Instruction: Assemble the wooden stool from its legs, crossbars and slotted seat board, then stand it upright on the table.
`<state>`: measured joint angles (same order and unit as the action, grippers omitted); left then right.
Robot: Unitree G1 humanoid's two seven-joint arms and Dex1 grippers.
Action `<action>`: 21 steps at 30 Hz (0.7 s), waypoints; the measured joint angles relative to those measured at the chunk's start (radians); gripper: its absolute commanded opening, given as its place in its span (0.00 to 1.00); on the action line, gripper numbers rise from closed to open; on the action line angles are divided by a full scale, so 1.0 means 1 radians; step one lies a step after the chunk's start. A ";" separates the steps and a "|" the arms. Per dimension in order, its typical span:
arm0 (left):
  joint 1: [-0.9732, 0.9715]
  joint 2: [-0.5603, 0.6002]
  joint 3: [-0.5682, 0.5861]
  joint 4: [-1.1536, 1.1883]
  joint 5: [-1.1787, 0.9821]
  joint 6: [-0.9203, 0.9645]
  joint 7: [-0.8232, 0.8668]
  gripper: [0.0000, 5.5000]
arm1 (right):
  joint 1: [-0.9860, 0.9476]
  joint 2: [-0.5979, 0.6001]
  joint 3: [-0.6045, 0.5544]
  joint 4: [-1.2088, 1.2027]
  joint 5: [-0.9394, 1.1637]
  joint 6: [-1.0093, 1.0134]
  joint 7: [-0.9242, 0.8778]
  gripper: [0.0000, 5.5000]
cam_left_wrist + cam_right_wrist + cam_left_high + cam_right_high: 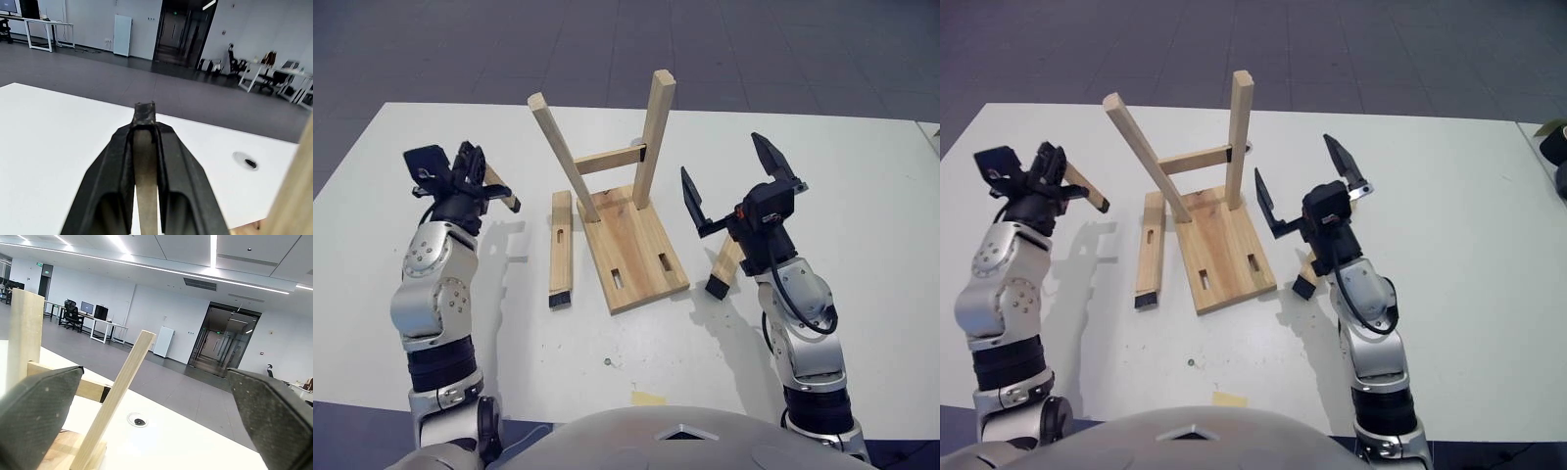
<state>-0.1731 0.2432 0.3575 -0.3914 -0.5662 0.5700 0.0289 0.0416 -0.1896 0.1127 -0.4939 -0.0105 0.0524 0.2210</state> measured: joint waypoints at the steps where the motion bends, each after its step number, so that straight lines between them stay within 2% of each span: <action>1: 0.009 -0.026 0.006 -0.040 -0.039 0.031 0.025 0.08 | 0.003 0.000 0.001 0.000 -0.002 0.000 0.000 0.98; 5: 0.106 -0.133 0.000 -0.146 -0.142 0.133 0.126 0.08 | 0.006 -0.001 -0.001 0.000 -0.007 0.000 -0.001 0.98; 10: 0.160 -0.167 -0.005 -0.180 -0.159 0.152 0.165 0.08 | 0.006 -0.001 -0.002 0.000 -0.006 0.000 0.000 0.98; 21: 0.181 -0.242 -0.041 -0.070 -0.059 -0.009 0.155 0.08 | 0.004 -0.002 -0.003 0.000 -0.006 0.000 0.000 0.98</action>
<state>0.0083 0.0009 0.3160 -0.4611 -0.6254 0.5606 0.1843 0.0455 -0.1911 0.1100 -0.4938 -0.0165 0.0525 0.2212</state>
